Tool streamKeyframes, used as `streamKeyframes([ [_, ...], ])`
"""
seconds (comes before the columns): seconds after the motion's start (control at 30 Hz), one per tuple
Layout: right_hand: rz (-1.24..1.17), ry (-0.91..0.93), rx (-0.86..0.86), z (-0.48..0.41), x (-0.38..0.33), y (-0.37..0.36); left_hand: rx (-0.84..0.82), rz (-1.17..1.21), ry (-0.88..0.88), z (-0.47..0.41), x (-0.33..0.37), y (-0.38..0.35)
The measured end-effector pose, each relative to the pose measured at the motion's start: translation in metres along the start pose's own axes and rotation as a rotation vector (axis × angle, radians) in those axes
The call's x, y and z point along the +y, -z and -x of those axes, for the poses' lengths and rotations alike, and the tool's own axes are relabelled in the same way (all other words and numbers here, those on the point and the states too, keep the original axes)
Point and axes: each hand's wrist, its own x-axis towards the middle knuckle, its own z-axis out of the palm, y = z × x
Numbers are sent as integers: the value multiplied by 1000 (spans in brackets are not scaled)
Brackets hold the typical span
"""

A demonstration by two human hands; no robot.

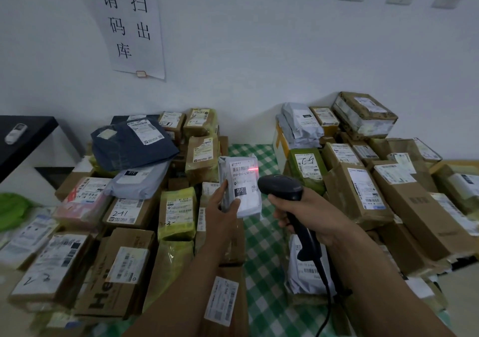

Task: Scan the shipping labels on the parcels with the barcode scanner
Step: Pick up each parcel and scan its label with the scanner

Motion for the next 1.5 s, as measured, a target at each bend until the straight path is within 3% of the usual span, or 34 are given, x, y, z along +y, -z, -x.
streamKeyframes([
  [0.33, -27, 31, 56, -40, -4, -11, 24, -137, 87, -59, 51, 64],
  [0.53, 42, 28, 48, -69, -11, -22, -106, -347, 182, -117, 63, 96],
  [0.7, 107, 27, 23, -93, -21, -24, -168, -389, 237, -109, 52, 103],
  [0.9, 114, 39, -17, -122, -37, -35, -54, -364, 145, -108, 44, 112],
  [1.07, 149, 24, -38, -131, -35, -46, 14, -888, 37, -100, 19, 114],
  [1.23, 153, 1, -47, -132, -29, -51, 65, -1108, 93, -92, 23, 90],
  [1.37, 129, -1, -51, -130, -28, -50, 28, -1075, 237, -97, 25, 79],
  [1.5, 126, 9, -46, -128, -30, -45, 164, -924, 116, -92, 27, 80],
])
